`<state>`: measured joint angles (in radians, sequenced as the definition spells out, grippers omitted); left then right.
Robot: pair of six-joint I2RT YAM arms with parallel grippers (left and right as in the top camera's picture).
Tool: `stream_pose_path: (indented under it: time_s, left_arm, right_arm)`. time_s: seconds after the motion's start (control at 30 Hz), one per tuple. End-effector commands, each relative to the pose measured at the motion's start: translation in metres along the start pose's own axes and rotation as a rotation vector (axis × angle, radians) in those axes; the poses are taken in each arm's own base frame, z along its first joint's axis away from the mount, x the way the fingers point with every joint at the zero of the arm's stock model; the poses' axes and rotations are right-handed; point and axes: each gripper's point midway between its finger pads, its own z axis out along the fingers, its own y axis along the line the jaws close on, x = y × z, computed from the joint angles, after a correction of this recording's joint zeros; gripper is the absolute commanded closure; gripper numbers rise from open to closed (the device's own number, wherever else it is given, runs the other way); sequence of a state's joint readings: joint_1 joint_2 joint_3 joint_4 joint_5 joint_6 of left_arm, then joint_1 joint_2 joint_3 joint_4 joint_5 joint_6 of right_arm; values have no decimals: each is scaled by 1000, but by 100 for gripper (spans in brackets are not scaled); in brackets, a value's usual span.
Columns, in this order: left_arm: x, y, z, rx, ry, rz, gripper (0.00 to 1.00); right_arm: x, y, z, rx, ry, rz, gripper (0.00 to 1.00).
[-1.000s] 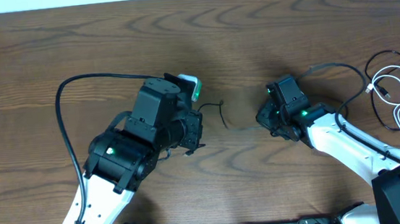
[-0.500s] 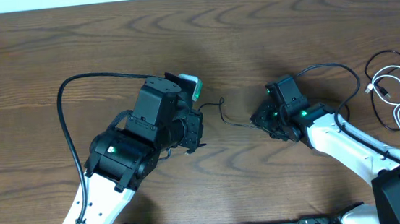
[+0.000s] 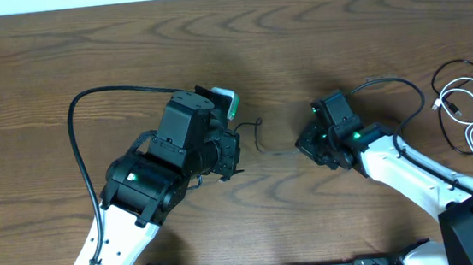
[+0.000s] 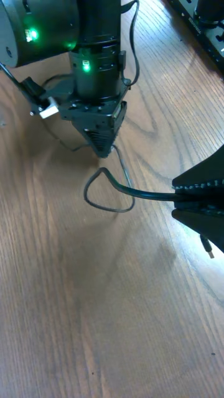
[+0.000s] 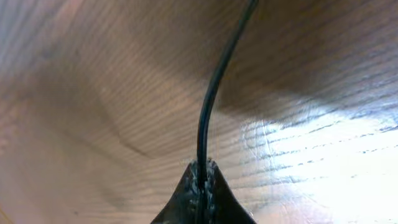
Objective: Untangle cables
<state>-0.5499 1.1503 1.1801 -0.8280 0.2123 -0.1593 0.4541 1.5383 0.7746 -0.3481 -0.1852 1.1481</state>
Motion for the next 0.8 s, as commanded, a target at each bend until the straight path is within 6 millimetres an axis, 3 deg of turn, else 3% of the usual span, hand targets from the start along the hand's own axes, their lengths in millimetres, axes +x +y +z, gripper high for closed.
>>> stream_pose_path:
  time_s: [0.0,0.33,0.57,0.67,0.7,0.77]
  left_arm:
    - [-4,-4,-4,17,-11,8,93]
    - [-4,-3,-4,17,-10,9,91]
    - [-7,-5,-4,23,-23,7,89]
    - [-17,-19,-5,99,-56,18,89]
    - [-20,-24,-6,130,-70,24,86]
    - [-28,-34,-8,180,-98,35,55]
  right_arm:
    - [3,-3,2,22,-14,-29,99]
    - [-28,-10,-8,89,-90,-350,99]
    - [-80,-4,-60,212,-137,-527,99]
    - [-106,9,-89,235,-195,-563,99]
    - [-115,13,-99,239,-214,-569,99]
    - [-133,21,-122,248,-260,-563,99]
